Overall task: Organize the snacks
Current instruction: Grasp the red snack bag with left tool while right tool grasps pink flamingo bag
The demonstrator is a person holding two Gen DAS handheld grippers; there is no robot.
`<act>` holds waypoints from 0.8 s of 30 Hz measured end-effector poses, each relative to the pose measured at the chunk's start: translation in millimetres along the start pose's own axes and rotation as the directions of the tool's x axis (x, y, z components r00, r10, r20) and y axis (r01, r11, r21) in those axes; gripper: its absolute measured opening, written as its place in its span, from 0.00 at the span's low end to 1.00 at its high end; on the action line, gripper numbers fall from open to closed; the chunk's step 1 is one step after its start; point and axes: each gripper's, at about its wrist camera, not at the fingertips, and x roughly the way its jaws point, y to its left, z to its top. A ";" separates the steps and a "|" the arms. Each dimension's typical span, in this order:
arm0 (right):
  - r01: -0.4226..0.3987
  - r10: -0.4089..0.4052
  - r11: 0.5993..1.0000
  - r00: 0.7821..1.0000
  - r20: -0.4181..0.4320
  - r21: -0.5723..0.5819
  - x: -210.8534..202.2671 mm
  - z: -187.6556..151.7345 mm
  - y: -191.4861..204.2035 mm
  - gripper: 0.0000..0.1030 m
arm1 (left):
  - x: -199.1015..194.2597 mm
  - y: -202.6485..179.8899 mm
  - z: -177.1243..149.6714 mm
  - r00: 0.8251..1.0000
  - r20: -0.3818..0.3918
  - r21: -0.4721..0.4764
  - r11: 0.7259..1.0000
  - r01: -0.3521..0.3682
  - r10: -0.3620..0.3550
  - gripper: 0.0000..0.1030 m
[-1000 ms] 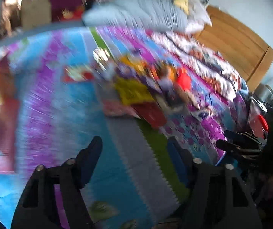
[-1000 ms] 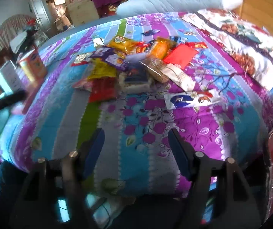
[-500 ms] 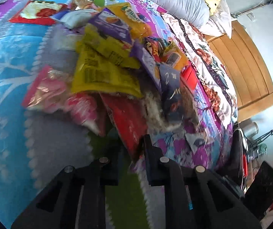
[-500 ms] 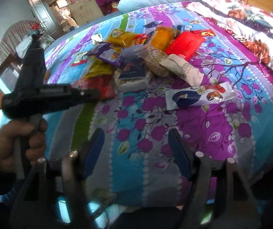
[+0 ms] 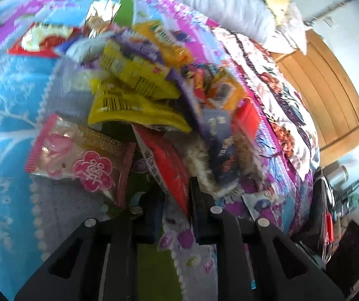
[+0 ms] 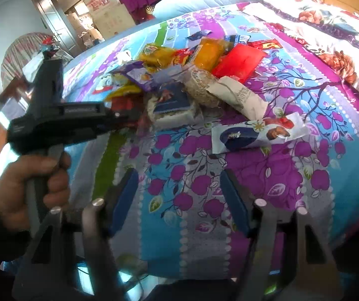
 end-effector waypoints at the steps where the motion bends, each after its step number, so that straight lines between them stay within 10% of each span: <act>1: -0.002 0.002 1.000 1.000 0.000 -0.002 0.3 0.5 0.5 0.64 | -6.6 0.1 -1.8 1.000 -0.001 0.007 1.000 0.008 -0.008 0.17; 16: -0.075 0.072 0.987 0.997 -0.023 -0.140 26.1 17.7 51.7 0.65 | -96.4 89.6 -73.9 0.998 -0.018 -0.040 0.997 -0.062 0.062 0.17; 24: -0.099 0.083 0.916 0.995 -0.059 -0.390 82.4 39.9 101.3 0.64 | -99.1 100.3 -69.5 1.000 0.015 -0.086 0.996 -0.009 0.011 0.43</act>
